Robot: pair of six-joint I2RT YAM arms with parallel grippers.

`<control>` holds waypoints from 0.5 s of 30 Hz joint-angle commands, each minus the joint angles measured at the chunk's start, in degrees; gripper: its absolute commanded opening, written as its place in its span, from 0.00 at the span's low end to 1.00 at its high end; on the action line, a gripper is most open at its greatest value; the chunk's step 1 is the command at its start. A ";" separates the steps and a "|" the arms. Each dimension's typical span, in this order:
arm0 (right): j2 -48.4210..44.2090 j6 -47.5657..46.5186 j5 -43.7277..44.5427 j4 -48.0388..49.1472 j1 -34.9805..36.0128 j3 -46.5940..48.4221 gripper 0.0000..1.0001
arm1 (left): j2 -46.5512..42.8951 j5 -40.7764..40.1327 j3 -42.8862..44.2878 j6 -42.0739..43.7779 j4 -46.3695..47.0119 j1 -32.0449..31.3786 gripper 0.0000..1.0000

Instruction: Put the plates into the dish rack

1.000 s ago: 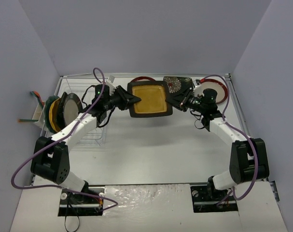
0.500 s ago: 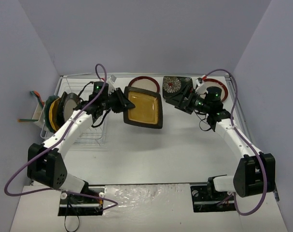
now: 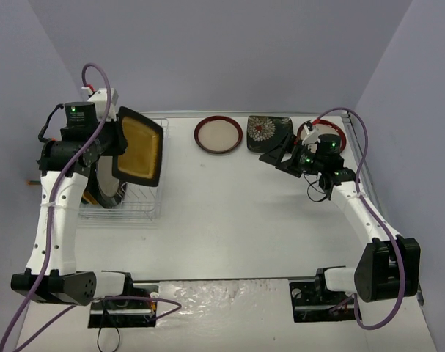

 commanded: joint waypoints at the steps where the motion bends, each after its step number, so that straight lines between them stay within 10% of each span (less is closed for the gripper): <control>1: -2.17 -1.93 0.43 1.76 -0.13 1.98 1.00 | 1.29 -12.45 6.35 15.72 -2.24 2.39 0.00; 15: -1.60 -2.86 0.04 1.02 -0.84 2.33 1.00 | 8.16 -27.58 6.24 23.41 -0.26 2.82 0.00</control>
